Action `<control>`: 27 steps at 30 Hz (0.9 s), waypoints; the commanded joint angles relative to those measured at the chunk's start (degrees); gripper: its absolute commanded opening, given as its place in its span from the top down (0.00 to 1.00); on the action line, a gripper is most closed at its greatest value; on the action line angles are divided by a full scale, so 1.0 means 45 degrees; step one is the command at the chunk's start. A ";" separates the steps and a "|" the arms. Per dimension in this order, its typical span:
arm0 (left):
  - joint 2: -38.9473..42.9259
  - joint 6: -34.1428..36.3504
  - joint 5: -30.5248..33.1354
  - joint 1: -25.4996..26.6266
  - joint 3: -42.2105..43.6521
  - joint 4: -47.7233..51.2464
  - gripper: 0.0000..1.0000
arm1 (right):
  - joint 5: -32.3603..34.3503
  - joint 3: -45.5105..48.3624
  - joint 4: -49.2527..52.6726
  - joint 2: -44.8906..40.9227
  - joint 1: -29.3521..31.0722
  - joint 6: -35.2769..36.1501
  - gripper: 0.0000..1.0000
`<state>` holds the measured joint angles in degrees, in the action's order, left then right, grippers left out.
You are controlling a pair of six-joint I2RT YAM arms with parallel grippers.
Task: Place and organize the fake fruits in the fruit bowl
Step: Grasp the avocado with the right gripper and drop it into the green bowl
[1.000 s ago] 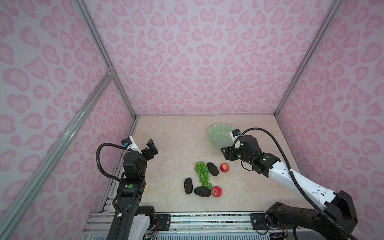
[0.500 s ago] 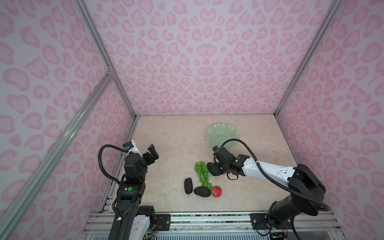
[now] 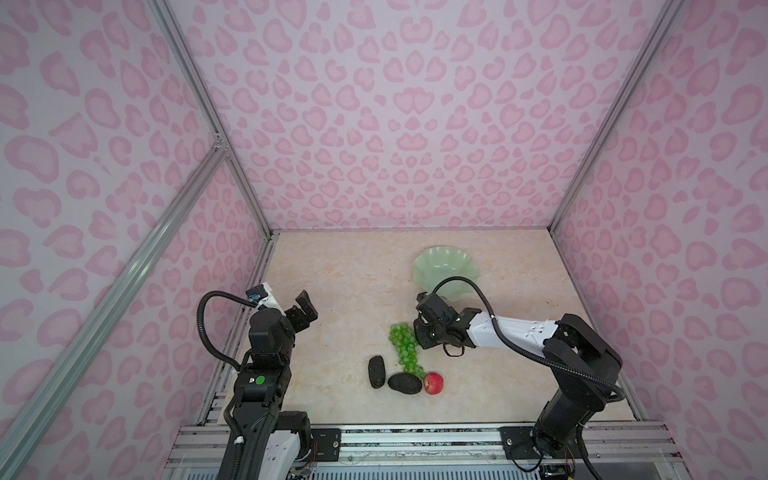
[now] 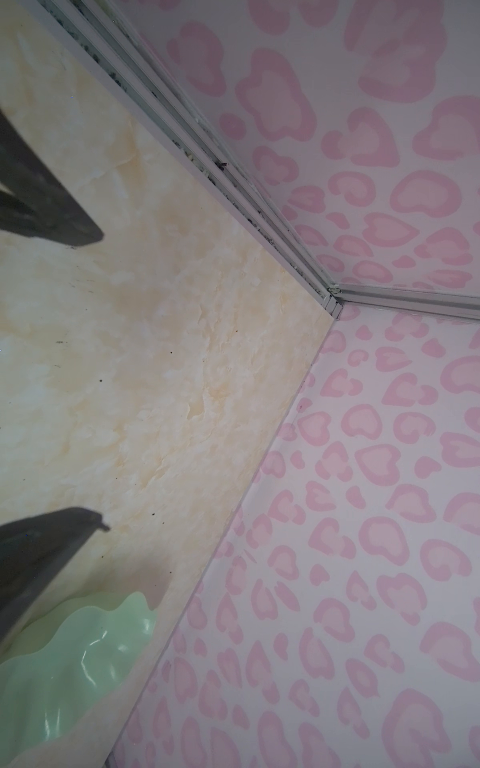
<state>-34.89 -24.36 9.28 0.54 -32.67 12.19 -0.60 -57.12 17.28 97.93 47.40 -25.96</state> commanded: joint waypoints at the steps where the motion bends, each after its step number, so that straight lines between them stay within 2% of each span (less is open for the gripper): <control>1: -0.0029 -0.0196 -0.0316 -0.0002 -0.0119 0.0210 0.01 | 0.0415 -0.0230 0.0558 -0.0639 0.0009 0.0199 0.64; 8: -0.0527 -0.0477 -0.2244 -0.0002 -0.0497 0.1279 0.02 | 0.1750 -0.1676 0.2036 -0.2652 -0.0595 0.0834 0.67; 10: -0.0714 -0.0609 -0.3006 0.0018 -0.0571 0.1540 0.04 | 0.1925 -0.2002 0.1843 -0.2637 -0.1182 0.1142 0.67; 15: -0.1177 -0.1141 -0.4274 0.0429 -0.0520 0.2154 0.08 | 0.0939 -0.3025 0.0641 -0.1292 -0.3237 0.1458 0.67; 20: -0.1366 -0.1767 -0.3965 0.2273 -0.0134 0.2616 0.10 | -0.0096 -0.5211 0.0816 0.1695 -0.4401 0.1967 0.67; 27: -0.1498 -0.3329 -0.3028 0.5088 0.1028 0.2724 0.11 | -0.0347 -0.6802 0.0535 0.4211 -0.4761 0.2215 0.67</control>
<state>-41.41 -35.11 -6.83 20.51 -29.47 23.99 -0.62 -85.78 20.47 114.30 26.09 -17.26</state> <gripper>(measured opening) 0.892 0.409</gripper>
